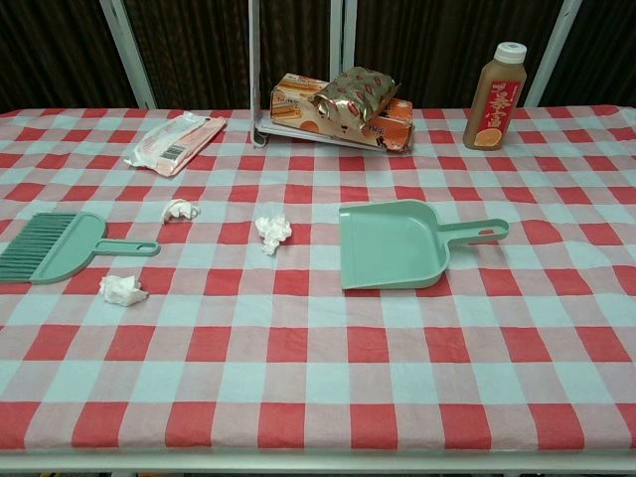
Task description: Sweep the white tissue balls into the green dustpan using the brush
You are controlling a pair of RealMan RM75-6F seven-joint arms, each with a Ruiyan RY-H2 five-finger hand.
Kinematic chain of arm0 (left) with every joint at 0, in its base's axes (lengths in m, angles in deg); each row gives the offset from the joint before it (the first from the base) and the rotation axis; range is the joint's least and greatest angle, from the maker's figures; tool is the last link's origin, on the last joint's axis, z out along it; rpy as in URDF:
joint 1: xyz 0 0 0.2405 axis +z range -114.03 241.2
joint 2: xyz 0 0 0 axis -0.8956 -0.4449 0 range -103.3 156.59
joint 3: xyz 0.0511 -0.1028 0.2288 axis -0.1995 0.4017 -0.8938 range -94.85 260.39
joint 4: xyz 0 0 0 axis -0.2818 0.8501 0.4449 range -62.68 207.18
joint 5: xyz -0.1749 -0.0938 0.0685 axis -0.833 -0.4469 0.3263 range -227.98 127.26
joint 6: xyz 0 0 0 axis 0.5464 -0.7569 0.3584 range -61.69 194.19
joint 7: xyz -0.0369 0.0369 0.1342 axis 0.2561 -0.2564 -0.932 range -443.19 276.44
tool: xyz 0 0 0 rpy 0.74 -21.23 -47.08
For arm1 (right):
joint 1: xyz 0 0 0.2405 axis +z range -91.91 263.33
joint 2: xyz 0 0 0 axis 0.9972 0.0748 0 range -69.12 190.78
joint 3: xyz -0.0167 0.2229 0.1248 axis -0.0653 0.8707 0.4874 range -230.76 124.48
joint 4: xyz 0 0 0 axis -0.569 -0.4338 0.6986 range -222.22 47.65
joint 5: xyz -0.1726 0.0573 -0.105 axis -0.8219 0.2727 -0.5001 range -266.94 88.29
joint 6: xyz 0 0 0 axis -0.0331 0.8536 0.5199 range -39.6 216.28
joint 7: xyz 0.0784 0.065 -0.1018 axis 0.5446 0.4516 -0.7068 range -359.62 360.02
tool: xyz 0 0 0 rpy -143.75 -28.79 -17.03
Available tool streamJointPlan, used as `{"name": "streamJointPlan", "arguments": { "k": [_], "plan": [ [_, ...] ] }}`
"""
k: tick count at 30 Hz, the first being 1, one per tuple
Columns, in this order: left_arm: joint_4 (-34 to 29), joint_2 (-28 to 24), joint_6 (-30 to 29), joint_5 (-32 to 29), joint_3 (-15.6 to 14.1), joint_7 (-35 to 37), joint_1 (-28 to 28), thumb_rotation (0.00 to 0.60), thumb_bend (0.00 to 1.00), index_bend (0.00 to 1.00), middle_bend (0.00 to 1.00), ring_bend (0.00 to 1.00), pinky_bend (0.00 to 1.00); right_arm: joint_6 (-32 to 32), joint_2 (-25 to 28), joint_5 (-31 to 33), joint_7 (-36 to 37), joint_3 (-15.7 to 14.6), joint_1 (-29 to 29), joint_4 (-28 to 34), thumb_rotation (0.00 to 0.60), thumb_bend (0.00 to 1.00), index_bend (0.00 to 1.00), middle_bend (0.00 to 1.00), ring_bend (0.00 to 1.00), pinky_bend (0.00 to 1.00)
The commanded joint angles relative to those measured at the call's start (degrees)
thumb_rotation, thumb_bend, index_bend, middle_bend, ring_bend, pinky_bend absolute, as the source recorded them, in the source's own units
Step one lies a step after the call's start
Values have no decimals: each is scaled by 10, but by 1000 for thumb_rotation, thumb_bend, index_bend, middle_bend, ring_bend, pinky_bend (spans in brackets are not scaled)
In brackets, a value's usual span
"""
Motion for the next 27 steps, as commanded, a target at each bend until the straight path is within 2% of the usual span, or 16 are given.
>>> {"name": "streamJointPlan", "arguments": {
  "k": [1,8,12,14,18,22,27],
  "plan": [
    [0,1,0,-1,1,0,0,600,105,225,235,223,201,1,0,0,0,0,1,0,600,229,92,201,0,2],
    [0,1,1,1,1,0,0,600,105,226,235,224,201,8,0,2,-6,0,4,4,600,228,92,201,0,2],
    [-1,-2,3,1,1,2,0,600,104,225,235,223,201,42,18,9,-34,-2,19,33,600,228,92,200,0,0],
    [0,-3,4,1,1,2,-1,600,105,225,235,223,201,63,24,12,-68,2,35,46,600,211,92,204,0,0],
    [1,-2,7,5,1,2,-4,600,105,225,235,223,201,121,17,39,-146,21,81,74,600,104,102,233,0,2],
    [-1,-6,8,12,-4,6,-3,600,105,226,235,223,201,170,-17,80,-245,38,127,80,600,75,211,290,38,3],
    [2,-6,2,15,-7,12,2,600,105,226,235,224,201,222,-75,145,-352,53,184,67,600,76,246,308,40,5]
  ]
}}
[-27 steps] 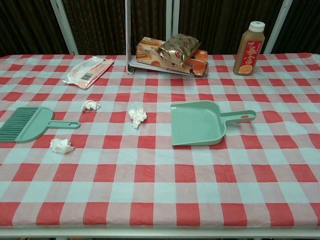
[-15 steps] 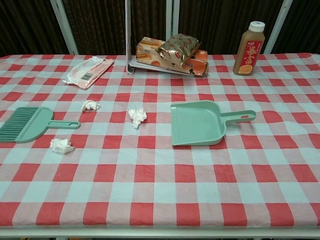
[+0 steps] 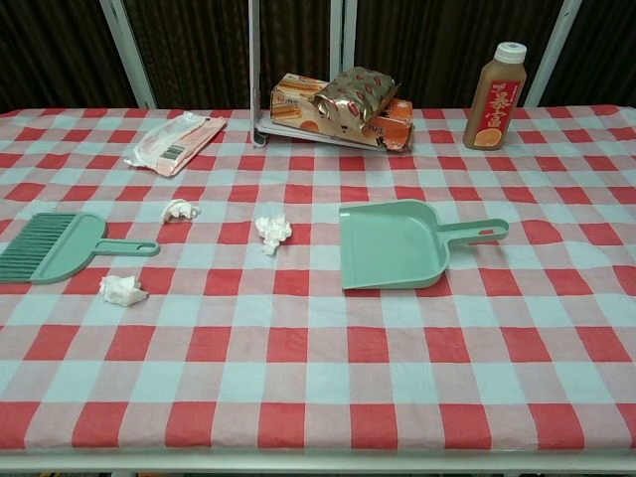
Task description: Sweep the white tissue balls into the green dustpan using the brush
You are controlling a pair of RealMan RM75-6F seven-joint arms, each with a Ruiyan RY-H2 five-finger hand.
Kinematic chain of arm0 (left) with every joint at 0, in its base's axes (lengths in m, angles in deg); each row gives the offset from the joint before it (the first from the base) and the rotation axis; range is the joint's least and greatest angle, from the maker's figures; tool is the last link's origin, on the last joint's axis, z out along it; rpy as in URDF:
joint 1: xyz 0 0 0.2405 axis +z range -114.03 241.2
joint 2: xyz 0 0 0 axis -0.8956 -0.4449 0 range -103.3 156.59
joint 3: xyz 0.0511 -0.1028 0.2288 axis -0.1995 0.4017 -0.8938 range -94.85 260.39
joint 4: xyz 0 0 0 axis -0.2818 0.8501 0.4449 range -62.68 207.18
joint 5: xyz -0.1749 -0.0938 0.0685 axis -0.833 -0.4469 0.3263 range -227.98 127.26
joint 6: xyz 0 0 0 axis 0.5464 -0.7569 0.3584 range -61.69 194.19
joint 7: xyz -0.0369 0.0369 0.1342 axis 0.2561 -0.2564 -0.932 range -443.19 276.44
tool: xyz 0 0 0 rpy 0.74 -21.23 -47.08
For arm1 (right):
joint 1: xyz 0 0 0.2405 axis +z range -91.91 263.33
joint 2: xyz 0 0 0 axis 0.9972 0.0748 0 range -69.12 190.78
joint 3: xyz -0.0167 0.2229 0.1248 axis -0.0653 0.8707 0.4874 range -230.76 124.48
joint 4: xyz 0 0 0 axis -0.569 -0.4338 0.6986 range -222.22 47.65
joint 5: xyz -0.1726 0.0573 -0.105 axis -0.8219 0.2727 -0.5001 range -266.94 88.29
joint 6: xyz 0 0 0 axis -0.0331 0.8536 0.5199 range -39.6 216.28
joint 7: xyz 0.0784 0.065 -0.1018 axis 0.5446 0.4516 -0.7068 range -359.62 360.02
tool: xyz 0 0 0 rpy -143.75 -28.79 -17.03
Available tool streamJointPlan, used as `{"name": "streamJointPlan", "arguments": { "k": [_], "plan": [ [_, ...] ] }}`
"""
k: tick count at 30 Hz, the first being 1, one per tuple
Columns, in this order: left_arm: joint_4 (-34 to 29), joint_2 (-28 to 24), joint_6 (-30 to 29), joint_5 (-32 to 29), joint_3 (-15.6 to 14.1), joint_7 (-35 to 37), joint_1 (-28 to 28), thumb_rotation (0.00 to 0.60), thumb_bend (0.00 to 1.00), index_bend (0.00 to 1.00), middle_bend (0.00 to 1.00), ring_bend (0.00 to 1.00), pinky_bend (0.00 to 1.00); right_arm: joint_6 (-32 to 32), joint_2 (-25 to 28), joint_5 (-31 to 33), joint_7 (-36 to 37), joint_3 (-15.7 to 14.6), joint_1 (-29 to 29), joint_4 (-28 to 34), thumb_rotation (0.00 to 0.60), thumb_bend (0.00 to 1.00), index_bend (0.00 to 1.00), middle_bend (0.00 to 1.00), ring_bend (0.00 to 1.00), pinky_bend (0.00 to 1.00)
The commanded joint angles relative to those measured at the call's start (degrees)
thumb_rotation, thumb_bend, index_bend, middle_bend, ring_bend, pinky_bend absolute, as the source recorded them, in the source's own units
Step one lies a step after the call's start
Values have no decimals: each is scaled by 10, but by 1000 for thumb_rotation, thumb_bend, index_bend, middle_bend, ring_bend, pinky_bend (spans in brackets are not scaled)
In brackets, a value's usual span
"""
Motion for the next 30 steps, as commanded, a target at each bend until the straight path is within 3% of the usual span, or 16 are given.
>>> {"name": "streamJointPlan", "arguments": {
  "k": [1,7,16,30],
  "plan": [
    [2,1,0,1,-2,3,1,600,105,226,235,224,201,62,-64,71,-94,21,66,-11,600,85,258,312,40,7],
    [11,4,-2,6,-1,10,1,600,105,226,235,223,201,103,-146,127,-140,25,120,-71,600,140,293,334,41,10],
    [23,8,1,8,1,18,-3,600,105,226,235,223,201,117,-253,161,-175,14,168,-175,600,163,308,367,51,10],
    [40,12,3,9,1,35,-2,600,105,226,235,223,201,110,-298,187,-195,8,199,-222,600,213,380,429,78,24]
  ]
}}
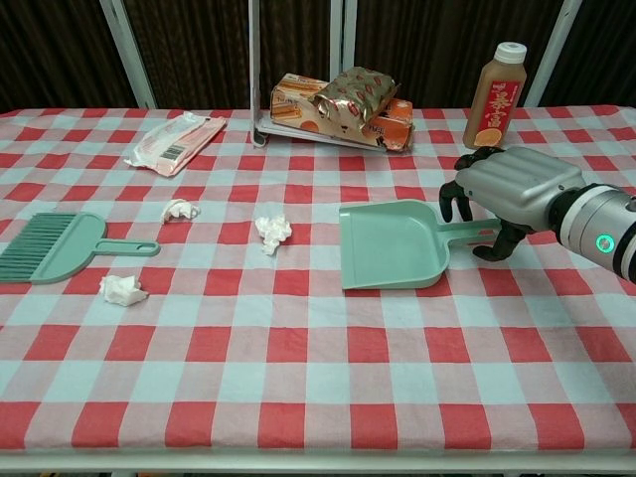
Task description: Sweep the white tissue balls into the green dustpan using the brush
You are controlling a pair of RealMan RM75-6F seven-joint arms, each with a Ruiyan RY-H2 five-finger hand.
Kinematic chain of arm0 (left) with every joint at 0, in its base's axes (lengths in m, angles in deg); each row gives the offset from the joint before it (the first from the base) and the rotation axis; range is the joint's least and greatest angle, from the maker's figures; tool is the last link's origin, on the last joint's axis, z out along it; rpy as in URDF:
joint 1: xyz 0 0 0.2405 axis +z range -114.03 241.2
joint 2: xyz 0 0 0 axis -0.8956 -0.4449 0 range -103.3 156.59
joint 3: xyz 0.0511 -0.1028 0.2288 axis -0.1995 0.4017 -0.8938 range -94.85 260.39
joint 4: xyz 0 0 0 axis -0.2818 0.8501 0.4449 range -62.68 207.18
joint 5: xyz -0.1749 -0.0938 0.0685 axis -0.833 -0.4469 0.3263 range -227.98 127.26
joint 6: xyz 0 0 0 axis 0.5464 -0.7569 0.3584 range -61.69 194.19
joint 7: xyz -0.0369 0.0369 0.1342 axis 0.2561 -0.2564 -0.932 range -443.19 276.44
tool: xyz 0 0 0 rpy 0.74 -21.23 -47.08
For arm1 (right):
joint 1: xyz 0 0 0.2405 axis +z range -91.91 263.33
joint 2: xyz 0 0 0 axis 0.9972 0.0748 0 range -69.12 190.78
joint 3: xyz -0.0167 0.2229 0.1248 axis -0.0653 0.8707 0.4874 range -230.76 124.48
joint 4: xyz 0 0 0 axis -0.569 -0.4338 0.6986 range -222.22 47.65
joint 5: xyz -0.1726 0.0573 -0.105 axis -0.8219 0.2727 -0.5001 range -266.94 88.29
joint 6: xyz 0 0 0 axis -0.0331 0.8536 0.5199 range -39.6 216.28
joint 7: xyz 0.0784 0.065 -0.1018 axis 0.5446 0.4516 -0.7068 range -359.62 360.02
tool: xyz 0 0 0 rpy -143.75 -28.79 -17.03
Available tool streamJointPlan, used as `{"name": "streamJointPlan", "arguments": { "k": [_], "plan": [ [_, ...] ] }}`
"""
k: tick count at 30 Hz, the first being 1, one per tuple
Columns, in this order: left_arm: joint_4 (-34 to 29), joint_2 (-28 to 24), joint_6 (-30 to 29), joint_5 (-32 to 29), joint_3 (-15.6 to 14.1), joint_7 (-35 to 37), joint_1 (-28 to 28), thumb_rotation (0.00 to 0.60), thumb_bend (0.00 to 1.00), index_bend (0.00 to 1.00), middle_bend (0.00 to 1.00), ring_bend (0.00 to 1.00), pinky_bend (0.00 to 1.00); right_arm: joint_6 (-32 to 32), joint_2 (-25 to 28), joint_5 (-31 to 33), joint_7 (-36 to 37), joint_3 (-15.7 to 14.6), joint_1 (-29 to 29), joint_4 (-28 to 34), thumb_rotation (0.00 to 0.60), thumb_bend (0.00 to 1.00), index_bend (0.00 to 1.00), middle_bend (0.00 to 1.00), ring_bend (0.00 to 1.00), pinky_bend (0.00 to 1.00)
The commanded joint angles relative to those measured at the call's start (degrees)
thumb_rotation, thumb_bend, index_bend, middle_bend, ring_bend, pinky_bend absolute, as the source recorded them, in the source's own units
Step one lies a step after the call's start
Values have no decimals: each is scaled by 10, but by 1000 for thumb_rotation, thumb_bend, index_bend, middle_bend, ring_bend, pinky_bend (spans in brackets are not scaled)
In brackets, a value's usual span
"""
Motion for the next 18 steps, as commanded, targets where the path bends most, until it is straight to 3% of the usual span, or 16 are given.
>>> {"name": "streamJointPlan", "arguments": {
  "k": [1,9,18],
  "plan": [
    [2,1,0,-1,0,2,1,600,105,226,235,223,201,-3,2,4,-3,-1,3,1,600,217,384,431,78,26],
    [6,4,0,0,0,4,0,600,105,226,235,223,201,-4,5,20,-9,-6,10,8,600,228,411,441,85,27],
    [10,-1,17,9,5,7,-17,600,105,226,235,223,201,-6,-1,24,-4,-10,20,3,600,314,553,544,189,55]
  ]
}}
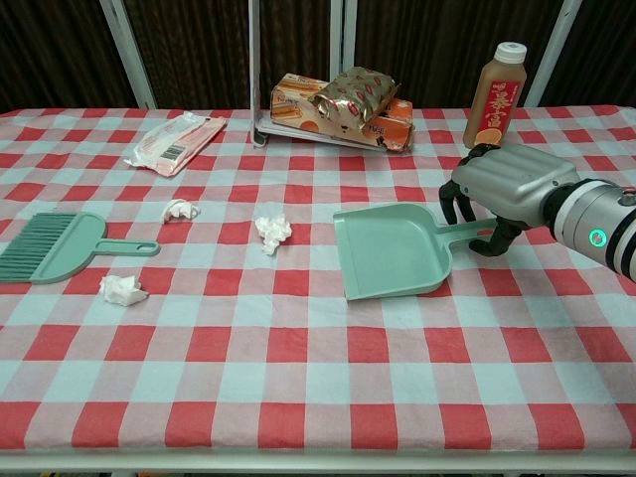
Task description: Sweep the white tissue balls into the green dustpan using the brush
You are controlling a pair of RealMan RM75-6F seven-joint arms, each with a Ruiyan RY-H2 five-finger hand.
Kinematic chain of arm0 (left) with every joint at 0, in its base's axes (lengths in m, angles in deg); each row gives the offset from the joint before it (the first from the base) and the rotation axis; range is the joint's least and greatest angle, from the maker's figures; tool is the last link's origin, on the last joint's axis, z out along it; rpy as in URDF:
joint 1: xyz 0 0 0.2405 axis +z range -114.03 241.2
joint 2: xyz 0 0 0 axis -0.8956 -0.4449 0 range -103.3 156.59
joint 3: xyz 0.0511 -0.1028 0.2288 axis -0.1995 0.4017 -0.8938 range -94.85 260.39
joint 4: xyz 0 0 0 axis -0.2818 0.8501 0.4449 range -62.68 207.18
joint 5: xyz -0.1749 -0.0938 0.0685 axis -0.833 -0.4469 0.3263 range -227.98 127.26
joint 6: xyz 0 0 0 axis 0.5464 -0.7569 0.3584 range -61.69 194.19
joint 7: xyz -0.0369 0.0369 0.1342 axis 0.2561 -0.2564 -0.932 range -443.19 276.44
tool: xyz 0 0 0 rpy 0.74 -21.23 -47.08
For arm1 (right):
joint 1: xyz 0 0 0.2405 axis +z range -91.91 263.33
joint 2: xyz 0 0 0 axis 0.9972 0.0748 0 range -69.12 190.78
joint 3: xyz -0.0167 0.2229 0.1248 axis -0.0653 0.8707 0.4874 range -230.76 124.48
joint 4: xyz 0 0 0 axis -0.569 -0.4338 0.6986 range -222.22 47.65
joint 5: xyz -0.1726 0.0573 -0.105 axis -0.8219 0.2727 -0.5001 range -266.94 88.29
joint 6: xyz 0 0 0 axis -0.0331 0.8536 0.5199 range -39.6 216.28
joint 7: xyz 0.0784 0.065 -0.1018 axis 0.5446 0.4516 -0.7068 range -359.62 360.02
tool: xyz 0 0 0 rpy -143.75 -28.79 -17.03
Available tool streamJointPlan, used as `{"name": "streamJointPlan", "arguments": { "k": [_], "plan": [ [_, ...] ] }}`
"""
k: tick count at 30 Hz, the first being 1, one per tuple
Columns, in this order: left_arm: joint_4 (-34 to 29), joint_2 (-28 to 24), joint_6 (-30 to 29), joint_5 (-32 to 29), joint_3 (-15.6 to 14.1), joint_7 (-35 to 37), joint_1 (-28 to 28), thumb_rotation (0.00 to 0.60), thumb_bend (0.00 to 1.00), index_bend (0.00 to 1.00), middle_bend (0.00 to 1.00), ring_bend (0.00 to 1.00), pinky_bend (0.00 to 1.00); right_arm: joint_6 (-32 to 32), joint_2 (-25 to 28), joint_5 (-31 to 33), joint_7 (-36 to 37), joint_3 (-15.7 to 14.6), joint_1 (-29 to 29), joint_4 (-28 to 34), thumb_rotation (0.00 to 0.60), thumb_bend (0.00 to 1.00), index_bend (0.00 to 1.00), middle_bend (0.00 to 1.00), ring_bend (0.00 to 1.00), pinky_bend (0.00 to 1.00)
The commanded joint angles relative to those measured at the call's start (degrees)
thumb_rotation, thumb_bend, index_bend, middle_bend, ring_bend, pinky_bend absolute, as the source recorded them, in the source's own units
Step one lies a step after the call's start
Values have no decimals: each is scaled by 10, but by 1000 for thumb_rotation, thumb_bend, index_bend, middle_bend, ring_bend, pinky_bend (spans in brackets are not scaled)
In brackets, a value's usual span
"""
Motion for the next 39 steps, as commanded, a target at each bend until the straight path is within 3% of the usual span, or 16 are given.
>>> {"name": "streamJointPlan", "arguments": {
  "k": [1,6,10,14,21,33,39],
  "plan": [
    [1,-5,15,5,5,6,-14,600,105,227,235,223,201,0,0,-1,4,-1,2,0,600,327,570,559,205,61],
    [-7,-18,74,9,21,39,-63,600,99,266,235,232,209,4,22,4,23,8,6,20,600,381,619,601,242,73],
    [-5,-11,129,2,43,73,-113,600,98,305,266,309,298,13,54,16,29,21,16,50,600,386,628,604,246,74],
    [6,11,198,-41,68,36,-163,600,100,424,408,518,553,14,86,31,32,34,24,88,600,386,629,602,246,74],
    [48,76,286,-95,95,-19,-245,600,101,429,422,621,785,11,122,60,31,43,38,116,600,386,629,592,245,74],
    [84,157,349,-142,76,-127,-314,600,102,427,426,715,833,13,131,80,35,19,51,113,600,386,629,586,245,75],
    [84,179,371,-176,66,-140,-326,600,135,431,426,724,837,8,126,77,45,9,52,111,600,386,629,585,245,75]
  ]
}}
